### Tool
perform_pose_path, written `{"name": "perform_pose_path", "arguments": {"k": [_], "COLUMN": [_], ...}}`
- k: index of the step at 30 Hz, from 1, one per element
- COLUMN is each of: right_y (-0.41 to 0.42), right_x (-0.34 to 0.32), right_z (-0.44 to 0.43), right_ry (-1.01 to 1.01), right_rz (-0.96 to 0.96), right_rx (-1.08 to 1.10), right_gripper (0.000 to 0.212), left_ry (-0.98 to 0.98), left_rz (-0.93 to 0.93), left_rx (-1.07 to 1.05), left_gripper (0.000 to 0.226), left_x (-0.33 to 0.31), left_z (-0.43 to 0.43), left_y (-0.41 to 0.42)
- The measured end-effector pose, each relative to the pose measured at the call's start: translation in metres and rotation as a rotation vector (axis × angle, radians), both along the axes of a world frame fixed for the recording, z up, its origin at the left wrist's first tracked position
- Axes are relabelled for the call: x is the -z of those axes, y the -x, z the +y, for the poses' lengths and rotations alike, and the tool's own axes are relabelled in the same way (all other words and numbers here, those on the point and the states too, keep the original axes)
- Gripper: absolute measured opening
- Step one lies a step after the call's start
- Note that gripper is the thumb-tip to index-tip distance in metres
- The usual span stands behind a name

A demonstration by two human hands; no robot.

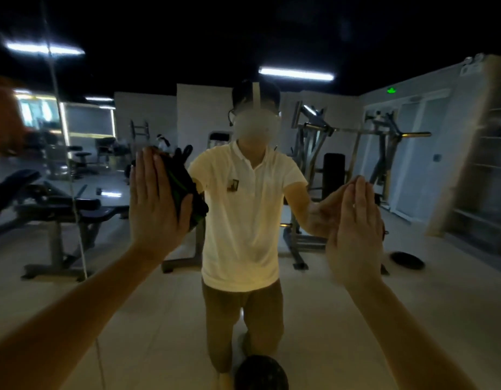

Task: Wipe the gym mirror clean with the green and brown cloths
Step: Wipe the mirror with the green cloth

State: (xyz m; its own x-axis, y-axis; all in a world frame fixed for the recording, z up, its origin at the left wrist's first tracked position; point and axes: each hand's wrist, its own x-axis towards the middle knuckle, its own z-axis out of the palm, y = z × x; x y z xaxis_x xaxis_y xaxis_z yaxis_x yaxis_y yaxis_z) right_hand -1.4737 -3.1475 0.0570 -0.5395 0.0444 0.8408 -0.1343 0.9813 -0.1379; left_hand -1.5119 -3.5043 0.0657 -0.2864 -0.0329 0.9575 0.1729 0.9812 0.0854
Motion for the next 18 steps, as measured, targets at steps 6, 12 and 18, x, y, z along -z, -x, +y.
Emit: {"name": "perform_pose_path", "arguments": {"k": [6, 12, 18], "right_y": [-0.003, -0.015, -0.017], "right_x": [-0.005, -0.012, 0.010], "right_z": [0.026, 0.064, 0.123], "right_ry": [-0.072, -0.037, -0.102], "right_rz": [-0.033, 0.068, -0.006], "right_rx": [-0.062, -0.209, -0.082], "right_gripper": [0.092, 0.077, 0.070], "left_ry": [0.148, 0.418, 0.656], "left_rz": [0.035, -0.072, -0.128], "left_rx": [0.128, 0.186, 0.208], "left_gripper": [0.085, 0.081, 0.079], "left_x": [-0.013, -0.005, 0.046], "left_z": [0.113, 0.250, 0.342], "left_y": [0.009, 0.007, 0.010]}}
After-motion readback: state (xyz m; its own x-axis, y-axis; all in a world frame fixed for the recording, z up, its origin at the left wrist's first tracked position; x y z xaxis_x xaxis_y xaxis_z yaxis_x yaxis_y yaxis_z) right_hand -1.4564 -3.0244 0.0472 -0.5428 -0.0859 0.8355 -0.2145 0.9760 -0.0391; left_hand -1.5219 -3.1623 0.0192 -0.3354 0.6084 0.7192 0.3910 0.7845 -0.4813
